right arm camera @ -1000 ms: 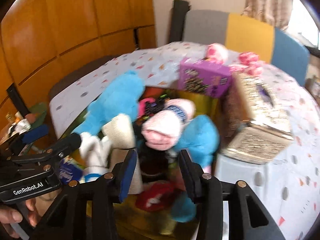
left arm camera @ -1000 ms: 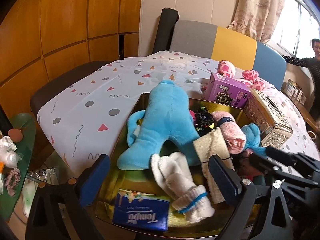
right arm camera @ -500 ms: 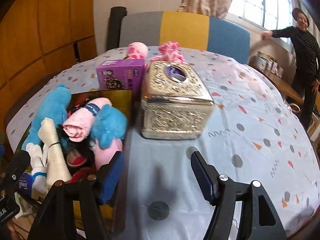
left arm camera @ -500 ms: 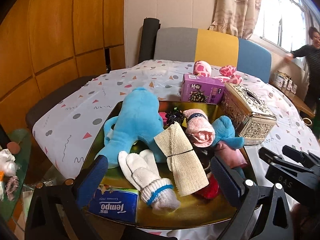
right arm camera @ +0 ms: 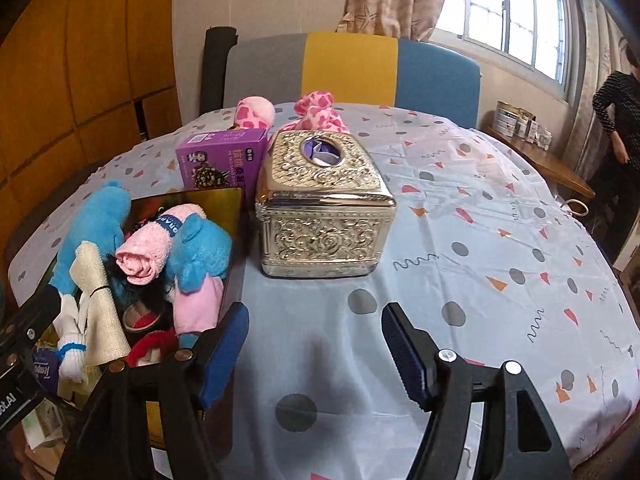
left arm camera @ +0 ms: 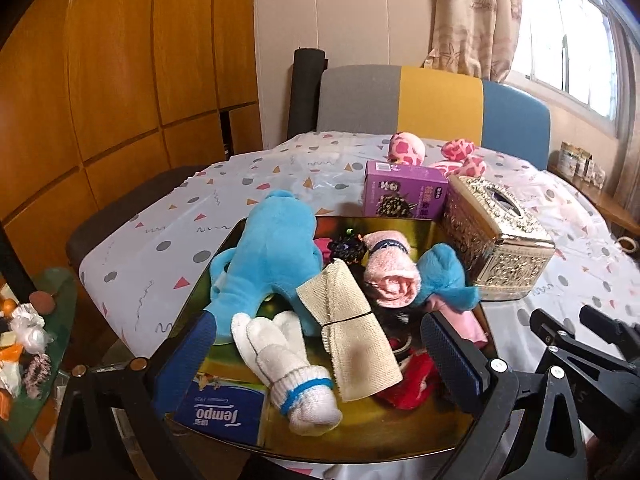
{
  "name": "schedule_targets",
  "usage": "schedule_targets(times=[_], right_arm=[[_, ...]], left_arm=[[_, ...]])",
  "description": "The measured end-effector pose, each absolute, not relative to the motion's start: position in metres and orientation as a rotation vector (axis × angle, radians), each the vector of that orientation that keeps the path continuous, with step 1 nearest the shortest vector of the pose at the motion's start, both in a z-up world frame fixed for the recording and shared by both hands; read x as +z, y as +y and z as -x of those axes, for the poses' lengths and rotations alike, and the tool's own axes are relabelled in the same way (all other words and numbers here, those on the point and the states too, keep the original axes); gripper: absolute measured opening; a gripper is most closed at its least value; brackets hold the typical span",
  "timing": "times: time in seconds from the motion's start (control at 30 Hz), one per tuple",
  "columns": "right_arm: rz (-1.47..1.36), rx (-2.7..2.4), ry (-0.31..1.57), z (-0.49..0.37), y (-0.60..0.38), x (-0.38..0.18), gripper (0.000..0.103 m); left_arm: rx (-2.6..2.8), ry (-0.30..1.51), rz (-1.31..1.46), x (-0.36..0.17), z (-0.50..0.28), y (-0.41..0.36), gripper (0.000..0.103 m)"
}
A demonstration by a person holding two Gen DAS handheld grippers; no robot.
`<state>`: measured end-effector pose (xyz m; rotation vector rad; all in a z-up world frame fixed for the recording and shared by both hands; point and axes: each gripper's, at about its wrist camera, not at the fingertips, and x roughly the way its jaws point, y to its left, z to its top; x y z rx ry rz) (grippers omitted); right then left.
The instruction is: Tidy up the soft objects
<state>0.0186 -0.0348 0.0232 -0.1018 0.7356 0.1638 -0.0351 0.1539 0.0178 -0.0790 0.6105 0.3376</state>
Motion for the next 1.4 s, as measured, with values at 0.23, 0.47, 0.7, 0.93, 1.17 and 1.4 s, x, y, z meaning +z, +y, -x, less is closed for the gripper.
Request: schedule_targets(times=[0.23, 0.47, 0.7, 0.93, 1.17, 1.4], right_arm=[[0.106, 0.168, 0.746, -0.019, -0.034, 0.021, 0.07], [0.115, 0.178, 0.748, -0.018, -0.029, 0.02, 0.07], [0.116, 0.182, 0.745, -0.016, -0.029, 0.021, 0.07], [0.117, 0.187, 0.741, -0.016, -0.027, 0.022, 0.07], [0.114, 0.191, 0.743, -0.018, -0.026, 0.022, 0.07], [0.115, 0.191, 0.739, -0.018, -0.026, 0.022, 0.07]], left_arm=[[0.315, 0.63, 0.138, 0.014, 0.035, 0.155, 0.103], [0.316, 0.642, 0.147, 0.01, 0.035, 0.157, 0.103], [0.321, 0.646, 0.159, 0.009, 0.035, 0.161, 0.103], [0.327, 0.648, 0.156, 0.008, 0.035, 0.161, 0.103], [0.327, 0.649, 0.153, 0.008, 0.035, 0.161, 0.103], [0.325, 0.653, 0.153, 0.009, 0.035, 0.16, 0.103]])
